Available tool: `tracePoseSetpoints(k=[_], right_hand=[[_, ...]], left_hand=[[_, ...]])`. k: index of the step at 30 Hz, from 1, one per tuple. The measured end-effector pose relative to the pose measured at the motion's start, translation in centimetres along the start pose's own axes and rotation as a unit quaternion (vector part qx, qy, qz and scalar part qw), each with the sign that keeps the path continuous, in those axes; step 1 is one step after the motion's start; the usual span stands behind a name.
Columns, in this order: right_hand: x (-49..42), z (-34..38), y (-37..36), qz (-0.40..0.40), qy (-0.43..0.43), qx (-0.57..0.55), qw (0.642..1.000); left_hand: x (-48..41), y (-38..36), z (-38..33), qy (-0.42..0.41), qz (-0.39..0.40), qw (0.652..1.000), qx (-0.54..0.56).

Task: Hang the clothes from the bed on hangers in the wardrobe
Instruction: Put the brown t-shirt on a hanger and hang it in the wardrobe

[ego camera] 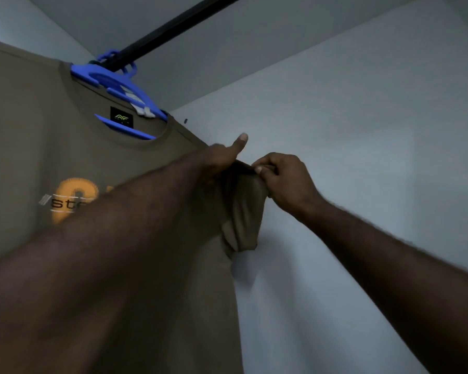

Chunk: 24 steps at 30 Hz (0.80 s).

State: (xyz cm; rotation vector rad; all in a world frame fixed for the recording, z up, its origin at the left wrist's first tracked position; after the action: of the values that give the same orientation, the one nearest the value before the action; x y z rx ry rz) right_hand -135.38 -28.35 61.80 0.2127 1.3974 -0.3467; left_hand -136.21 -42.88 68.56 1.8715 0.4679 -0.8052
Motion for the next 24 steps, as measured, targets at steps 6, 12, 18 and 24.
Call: tracePoseSetpoints(k=[6, 12, 18, 24], right_hand=[[4.9, 2.4, -2.6, -0.018, 0.034, -0.028, 0.999], [11.8, -3.9, -8.2, 0.055, -0.122, 0.084, 0.987], [11.6, -3.0, -8.1, -0.094, -0.112, -0.018, 0.989], [13.0, -2.1, -10.8, -0.071, 0.027, 0.159, 0.984]], left_hand=[[1.4, 1.1, -1.0, -0.014, 0.006, 0.998, 0.053], [3.2, 2.4, 2.0, 0.008, 0.017, 0.994, 0.108], [4.6, 5.2, 3.4, -0.004, -0.040, 0.999, 0.031], [5.8, 6.1, 4.9, -0.096, -0.100, 0.928, -0.345]])
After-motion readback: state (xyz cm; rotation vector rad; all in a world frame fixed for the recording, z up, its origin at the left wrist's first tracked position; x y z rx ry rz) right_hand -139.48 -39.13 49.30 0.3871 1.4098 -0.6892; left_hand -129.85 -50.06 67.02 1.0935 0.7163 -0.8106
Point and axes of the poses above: each hand's wrist, its own x-axis away from the middle knuckle, its own y-axis out of the back of the hand, z = x × y, the point moved 7 cm from there along -x, towards the middle knuckle, and after that the axes turned 3 degrees about -z, right-handed, at the moved point
